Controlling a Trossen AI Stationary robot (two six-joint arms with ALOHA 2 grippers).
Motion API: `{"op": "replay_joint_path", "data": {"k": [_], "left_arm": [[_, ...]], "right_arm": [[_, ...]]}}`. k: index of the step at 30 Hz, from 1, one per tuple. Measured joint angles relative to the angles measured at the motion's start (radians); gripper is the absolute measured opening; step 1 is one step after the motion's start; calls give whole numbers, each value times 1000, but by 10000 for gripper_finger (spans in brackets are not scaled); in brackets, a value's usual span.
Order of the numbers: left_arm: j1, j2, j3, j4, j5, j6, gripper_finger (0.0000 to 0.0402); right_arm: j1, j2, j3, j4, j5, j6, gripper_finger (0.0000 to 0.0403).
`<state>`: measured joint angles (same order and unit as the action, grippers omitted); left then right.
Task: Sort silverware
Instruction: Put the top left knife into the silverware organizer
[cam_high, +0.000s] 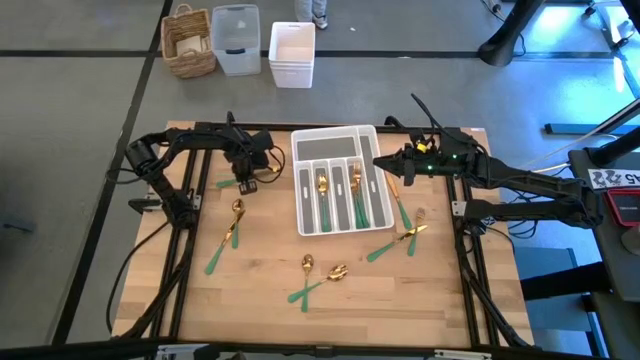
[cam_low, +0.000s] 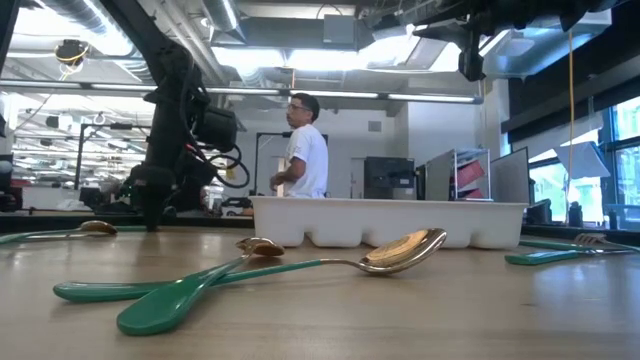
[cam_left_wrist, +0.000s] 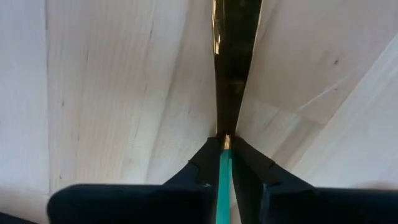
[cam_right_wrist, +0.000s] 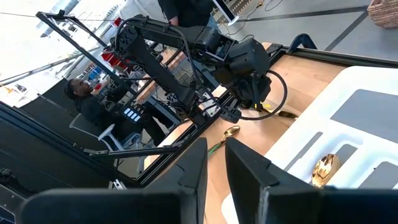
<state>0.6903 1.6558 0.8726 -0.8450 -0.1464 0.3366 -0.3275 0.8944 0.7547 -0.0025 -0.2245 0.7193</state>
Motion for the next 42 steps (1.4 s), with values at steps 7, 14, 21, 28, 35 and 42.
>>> {"op": "replay_joint_path", "data": {"k": [7, 14, 21, 28, 35, 42], "left_arm": [[0, -2, 2, -11, 19, -44, 2], [0, -1, 1, -30, 37, -49, 2], [0, 0, 0, -33, 40, -42, 6], [0, 1, -1, -43, 39, -70, 45], [0, 4, -3, -39, 42, -76, 91], [0, 4, -3, -30, 39, -90, 100]], "right_arm": [[0, 0, 0, 0, 0, 0, 60], [0, 0, 0, 0, 0, -1, 60], [0, 0, 0, -11, -1, -1, 60], [0, 0, 0, -32, -1, -1, 60], [0, 0, 0, -32, 0, 0, 60], [0, 0, 0, -32, 0, 0, 60]]}}
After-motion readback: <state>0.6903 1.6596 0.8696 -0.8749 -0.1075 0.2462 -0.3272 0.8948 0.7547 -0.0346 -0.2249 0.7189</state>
